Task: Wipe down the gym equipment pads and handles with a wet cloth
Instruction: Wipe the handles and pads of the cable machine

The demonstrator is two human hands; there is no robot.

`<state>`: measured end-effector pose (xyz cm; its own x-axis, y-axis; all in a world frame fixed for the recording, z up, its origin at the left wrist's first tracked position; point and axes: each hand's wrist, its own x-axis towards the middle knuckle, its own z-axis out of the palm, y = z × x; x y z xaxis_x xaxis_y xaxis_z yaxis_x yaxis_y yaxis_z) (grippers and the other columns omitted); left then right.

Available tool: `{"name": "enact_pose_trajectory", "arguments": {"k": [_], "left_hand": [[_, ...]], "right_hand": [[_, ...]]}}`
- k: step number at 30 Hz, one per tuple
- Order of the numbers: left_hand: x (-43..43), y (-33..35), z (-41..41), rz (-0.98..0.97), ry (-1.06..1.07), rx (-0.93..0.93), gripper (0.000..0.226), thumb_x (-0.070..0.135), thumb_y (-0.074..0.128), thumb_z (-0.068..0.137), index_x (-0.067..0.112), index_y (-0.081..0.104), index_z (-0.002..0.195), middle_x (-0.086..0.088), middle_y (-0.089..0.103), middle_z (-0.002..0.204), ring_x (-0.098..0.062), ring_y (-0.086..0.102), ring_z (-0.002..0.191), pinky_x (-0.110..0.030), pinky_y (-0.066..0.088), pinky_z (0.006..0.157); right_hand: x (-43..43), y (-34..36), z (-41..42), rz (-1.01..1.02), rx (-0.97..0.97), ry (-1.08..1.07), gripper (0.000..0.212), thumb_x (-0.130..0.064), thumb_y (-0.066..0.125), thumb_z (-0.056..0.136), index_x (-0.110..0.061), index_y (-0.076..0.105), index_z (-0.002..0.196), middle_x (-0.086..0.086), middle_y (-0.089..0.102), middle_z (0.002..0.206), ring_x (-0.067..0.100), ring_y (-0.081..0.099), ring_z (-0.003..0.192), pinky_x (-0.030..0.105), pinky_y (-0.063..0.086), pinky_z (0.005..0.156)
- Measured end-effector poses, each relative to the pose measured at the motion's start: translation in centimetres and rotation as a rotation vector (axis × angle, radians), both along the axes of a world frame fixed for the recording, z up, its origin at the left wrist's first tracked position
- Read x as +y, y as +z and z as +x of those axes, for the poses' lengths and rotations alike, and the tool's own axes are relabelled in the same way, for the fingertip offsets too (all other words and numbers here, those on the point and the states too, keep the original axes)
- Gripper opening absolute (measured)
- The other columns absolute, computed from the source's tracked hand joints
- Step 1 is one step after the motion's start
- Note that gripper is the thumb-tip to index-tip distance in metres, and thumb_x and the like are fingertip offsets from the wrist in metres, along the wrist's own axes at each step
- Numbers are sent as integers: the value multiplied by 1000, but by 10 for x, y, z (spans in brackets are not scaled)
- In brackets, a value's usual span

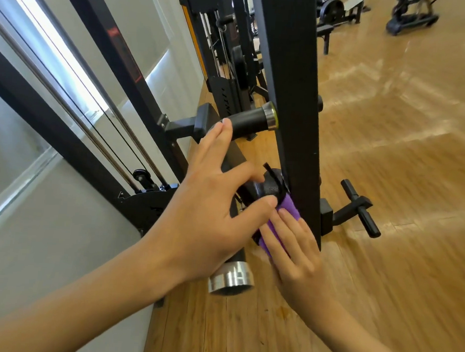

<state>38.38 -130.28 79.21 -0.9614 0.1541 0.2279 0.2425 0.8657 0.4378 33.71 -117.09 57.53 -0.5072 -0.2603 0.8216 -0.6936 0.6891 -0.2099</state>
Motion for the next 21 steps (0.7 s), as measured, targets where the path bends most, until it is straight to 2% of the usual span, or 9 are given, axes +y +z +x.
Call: {"name": "enact_pose_trajectory", "arguments": {"k": [6,8,11,15,17,19,21], "left_hand": [[6,-1,-3,-7,8,4,30,71,36,85,58,55,105,11,2,174,8,-15,153,2,-12,106],[4,0,-2,-18,7,-9,34,73,36,83,56,56,104,13,2,174,8,-15,153,2,-12,105],[5,2,1,1,-4,-10,37,73,37,81,54,59,104,15,4,173,8,-12,153,2,-10,105],[9,2,3,1,3,-34,34,72,36,81,57,59,102,13,5,173,7,-9,154,-3,-9,108],[7,2,3,-15,0,-34,35,71,37,81,56,60,101,14,6,173,5,-9,155,-6,-8,110],[6,3,3,-15,4,-30,41,70,38,80,48,64,103,13,9,173,3,-6,156,-16,-2,119],[7,2,3,-13,21,-16,44,68,38,80,44,67,103,12,13,172,0,-2,157,-36,5,128]], "right_hand": [[-29,44,-31,-119,-94,-17,37,-18,55,103,-4,62,137,14,64,137,29,54,135,42,38,119],[-18,10,-20,-104,-29,10,37,-14,57,104,-5,59,140,16,60,142,30,49,140,46,37,119],[1,-45,2,-53,63,-39,51,-8,63,99,-12,46,148,16,47,150,30,36,149,47,29,124],[-23,-7,-12,-223,76,-57,38,-14,54,106,-12,53,144,18,50,150,34,43,143,48,28,123],[-29,-13,-10,-245,105,-43,38,-12,55,106,-10,53,144,17,51,149,32,41,145,48,28,123],[-20,-53,-3,-192,78,-45,58,-3,66,96,-13,46,149,16,46,153,29,29,152,47,24,125],[-9,-86,3,-129,86,-79,72,-2,73,88,-17,43,151,16,42,150,26,19,156,46,22,126]]}}
